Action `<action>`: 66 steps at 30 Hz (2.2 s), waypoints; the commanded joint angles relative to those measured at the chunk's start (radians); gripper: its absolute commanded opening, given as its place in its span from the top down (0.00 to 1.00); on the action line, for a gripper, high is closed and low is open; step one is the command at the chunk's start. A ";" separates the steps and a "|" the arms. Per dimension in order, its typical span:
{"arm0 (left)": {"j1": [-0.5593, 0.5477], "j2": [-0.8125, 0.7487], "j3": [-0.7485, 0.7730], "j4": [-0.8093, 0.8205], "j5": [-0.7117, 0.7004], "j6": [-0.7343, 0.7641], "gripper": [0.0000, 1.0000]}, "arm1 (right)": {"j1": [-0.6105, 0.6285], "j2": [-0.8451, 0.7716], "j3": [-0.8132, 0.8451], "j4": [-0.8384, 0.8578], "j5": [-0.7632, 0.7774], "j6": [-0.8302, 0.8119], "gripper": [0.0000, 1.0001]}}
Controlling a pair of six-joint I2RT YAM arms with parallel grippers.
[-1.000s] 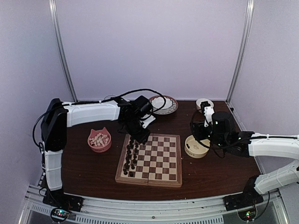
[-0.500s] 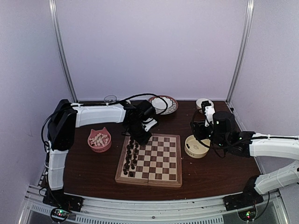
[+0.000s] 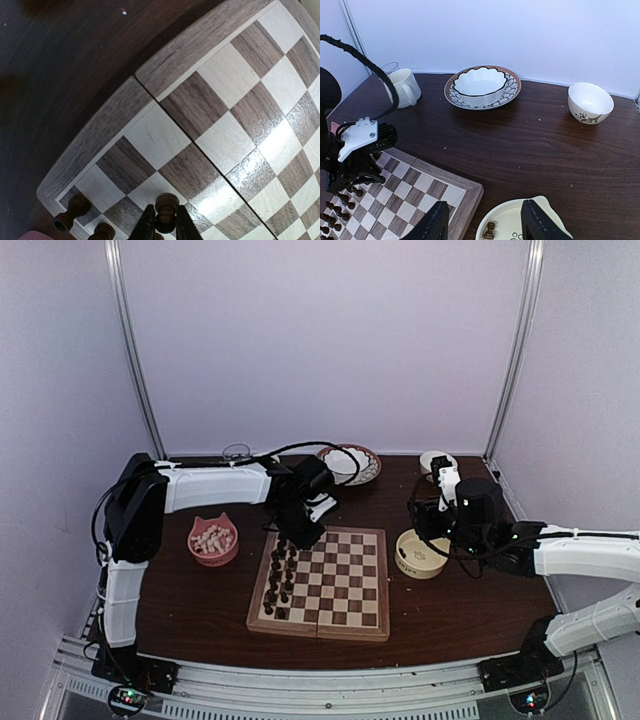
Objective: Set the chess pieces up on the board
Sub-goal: Pick up the pawn from the chessboard, then move the pawn to g7.
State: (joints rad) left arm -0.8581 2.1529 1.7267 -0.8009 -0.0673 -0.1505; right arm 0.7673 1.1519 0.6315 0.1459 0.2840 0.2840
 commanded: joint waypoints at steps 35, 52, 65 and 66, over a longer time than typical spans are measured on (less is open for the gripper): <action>0.037 -0.050 -0.002 -0.049 -0.065 -0.012 0.86 | -0.003 -0.008 0.022 -0.003 -0.008 -0.008 0.47; 0.037 -0.051 -0.005 -0.069 -0.078 -0.012 0.85 | -0.003 -0.006 0.022 -0.003 -0.011 -0.008 0.47; 0.039 -0.045 -0.002 -0.071 -0.075 -0.010 0.76 | -0.004 -0.006 0.022 -0.003 -0.012 -0.008 0.47; 0.039 -0.045 0.000 -0.072 -0.075 -0.010 0.76 | -0.003 -0.006 0.023 -0.003 -0.012 -0.008 0.47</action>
State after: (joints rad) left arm -0.8261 2.1376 1.7260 -0.8665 -0.1360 -0.1589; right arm 0.7673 1.1519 0.6315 0.1459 0.2836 0.2840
